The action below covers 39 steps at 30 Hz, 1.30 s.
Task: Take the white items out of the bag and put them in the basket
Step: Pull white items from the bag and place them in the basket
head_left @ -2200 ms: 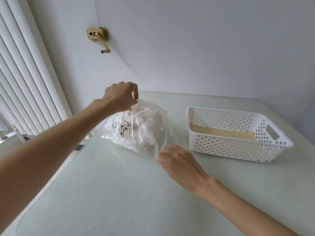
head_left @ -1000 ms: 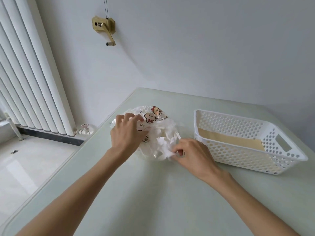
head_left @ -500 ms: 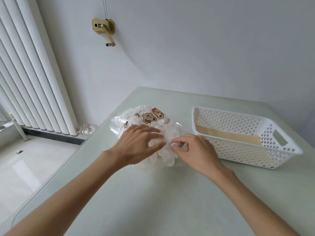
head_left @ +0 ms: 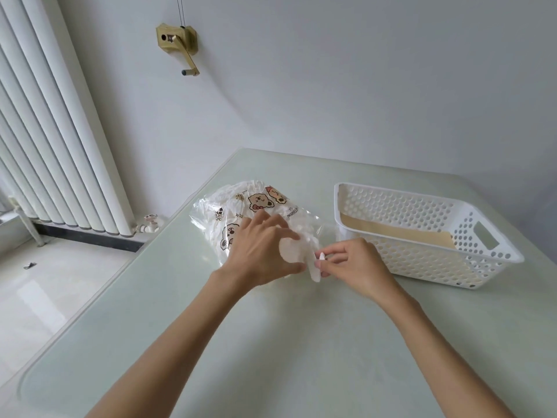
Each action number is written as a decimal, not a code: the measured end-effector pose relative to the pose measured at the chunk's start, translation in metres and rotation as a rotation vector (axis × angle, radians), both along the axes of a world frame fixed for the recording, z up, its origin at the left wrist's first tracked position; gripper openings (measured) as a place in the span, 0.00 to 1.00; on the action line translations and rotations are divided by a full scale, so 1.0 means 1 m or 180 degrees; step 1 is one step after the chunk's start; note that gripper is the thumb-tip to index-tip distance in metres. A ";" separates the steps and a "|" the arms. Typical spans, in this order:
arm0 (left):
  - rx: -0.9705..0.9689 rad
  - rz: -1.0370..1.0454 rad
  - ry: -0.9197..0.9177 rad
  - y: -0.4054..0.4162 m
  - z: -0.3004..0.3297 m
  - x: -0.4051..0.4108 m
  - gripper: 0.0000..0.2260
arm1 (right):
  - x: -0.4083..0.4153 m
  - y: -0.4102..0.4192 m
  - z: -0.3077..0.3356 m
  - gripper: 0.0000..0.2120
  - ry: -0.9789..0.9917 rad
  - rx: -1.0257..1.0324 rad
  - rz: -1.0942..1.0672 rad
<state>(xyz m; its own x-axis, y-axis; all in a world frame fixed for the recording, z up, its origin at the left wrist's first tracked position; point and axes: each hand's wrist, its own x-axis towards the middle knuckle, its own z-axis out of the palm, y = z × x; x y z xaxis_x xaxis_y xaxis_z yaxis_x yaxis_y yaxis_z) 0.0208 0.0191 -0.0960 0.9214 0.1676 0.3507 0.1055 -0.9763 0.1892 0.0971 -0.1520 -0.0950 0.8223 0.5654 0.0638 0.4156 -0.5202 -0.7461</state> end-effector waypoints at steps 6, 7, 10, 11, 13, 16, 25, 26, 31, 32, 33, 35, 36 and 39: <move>-0.0088 0.0599 -0.0555 -0.003 -0.020 0.017 0.12 | 0.007 0.009 -0.010 0.06 -0.0408 0.0402 -0.0496; -0.0030 0.0645 -0.0643 -0.002 -0.024 0.020 0.12 | 0.006 0.009 -0.014 0.08 -0.0330 0.0565 -0.0509; 0.0126 0.0739 -0.0892 0.003 -0.033 0.024 0.12 | 0.000 0.009 -0.018 0.10 -0.0045 0.1182 -0.0538; 0.0131 0.0778 -0.0986 0.005 -0.035 0.024 0.11 | -0.002 0.007 -0.015 0.10 0.0021 0.1342 -0.0521; 0.0132 0.0865 -0.1096 0.008 -0.036 0.023 0.11 | -0.006 0.003 -0.009 0.10 0.0045 0.1560 -0.0437; 0.0156 0.0896 -0.1125 0.009 -0.035 0.024 0.10 | -0.008 -0.001 -0.004 0.08 0.0180 0.1377 -0.0263; -0.0143 0.0847 -0.1269 -0.002 -0.034 0.022 0.17 | 0.001 0.020 -0.018 0.07 0.0677 0.0390 -0.0604; -0.0089 0.0822 -0.1214 -0.002 -0.035 0.023 0.15 | 0.002 0.024 -0.016 0.14 0.0497 0.0248 -0.0710; 0.0224 0.0772 -0.0976 0.001 -0.037 0.023 0.16 | 0.007 0.043 -0.020 0.09 0.0001 -0.0135 -0.0959; 0.0276 0.0789 -0.0983 0.002 -0.037 0.024 0.18 | 0.006 0.044 -0.019 0.07 -0.0010 -0.0059 -0.0991; 0.0314 0.0805 -0.0993 0.002 -0.037 0.024 0.18 | 0.005 0.042 -0.017 0.05 -0.0034 0.0056 -0.1015; 0.0340 0.0842 -0.1017 0.003 -0.038 0.026 0.18 | 0.000 0.035 -0.015 0.03 -0.0058 0.0316 -0.0980; 0.0333 0.0861 -0.1029 0.004 -0.038 0.026 0.17 | -0.004 0.031 -0.013 0.05 -0.0036 0.0420 -0.0923; 0.0265 0.0926 -0.1050 0.003 -0.038 0.028 0.17 | -0.015 0.018 -0.016 0.05 0.0021 0.0639 -0.0616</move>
